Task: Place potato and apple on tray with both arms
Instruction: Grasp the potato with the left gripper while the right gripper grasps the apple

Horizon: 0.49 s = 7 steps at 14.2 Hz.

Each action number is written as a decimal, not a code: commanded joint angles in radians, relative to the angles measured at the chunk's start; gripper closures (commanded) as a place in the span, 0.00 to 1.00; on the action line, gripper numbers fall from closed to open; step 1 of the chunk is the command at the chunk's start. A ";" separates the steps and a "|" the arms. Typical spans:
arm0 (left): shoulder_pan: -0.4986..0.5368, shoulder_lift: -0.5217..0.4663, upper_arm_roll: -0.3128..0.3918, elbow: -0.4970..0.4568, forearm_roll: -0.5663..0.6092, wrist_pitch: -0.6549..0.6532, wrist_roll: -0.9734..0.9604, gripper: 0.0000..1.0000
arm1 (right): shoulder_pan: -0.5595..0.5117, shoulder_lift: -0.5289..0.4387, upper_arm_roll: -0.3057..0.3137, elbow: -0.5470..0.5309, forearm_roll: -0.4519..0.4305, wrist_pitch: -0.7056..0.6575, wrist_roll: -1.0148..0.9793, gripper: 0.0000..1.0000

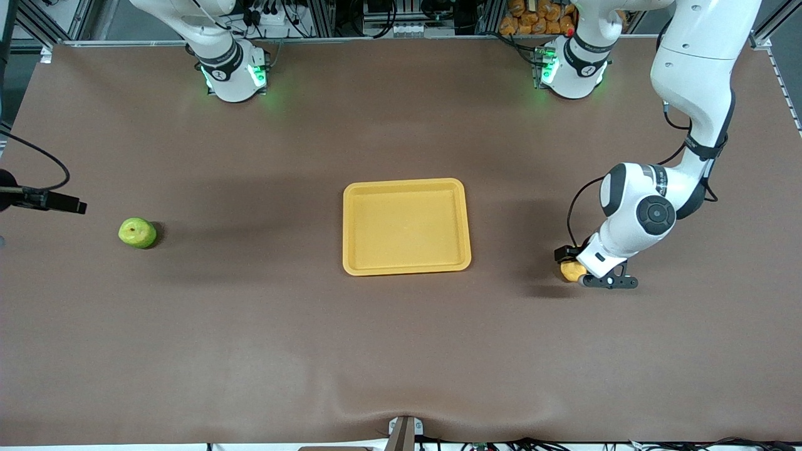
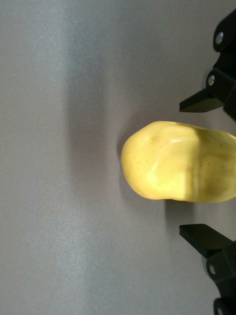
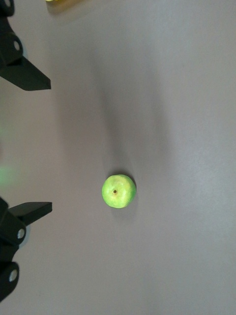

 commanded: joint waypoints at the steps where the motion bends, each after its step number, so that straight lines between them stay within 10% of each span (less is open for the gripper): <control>1: -0.004 0.012 0.002 0.020 0.018 0.007 -0.001 0.58 | -0.038 0.068 0.012 0.018 -0.011 0.022 -0.017 0.00; 4: -0.004 0.012 0.002 0.021 0.018 0.007 0.002 1.00 | -0.058 0.121 0.012 0.015 -0.006 0.042 -0.019 0.00; 7: -0.002 -0.008 0.001 0.021 0.018 0.001 0.001 1.00 | -0.085 0.177 0.012 -0.001 -0.011 0.093 -0.036 0.00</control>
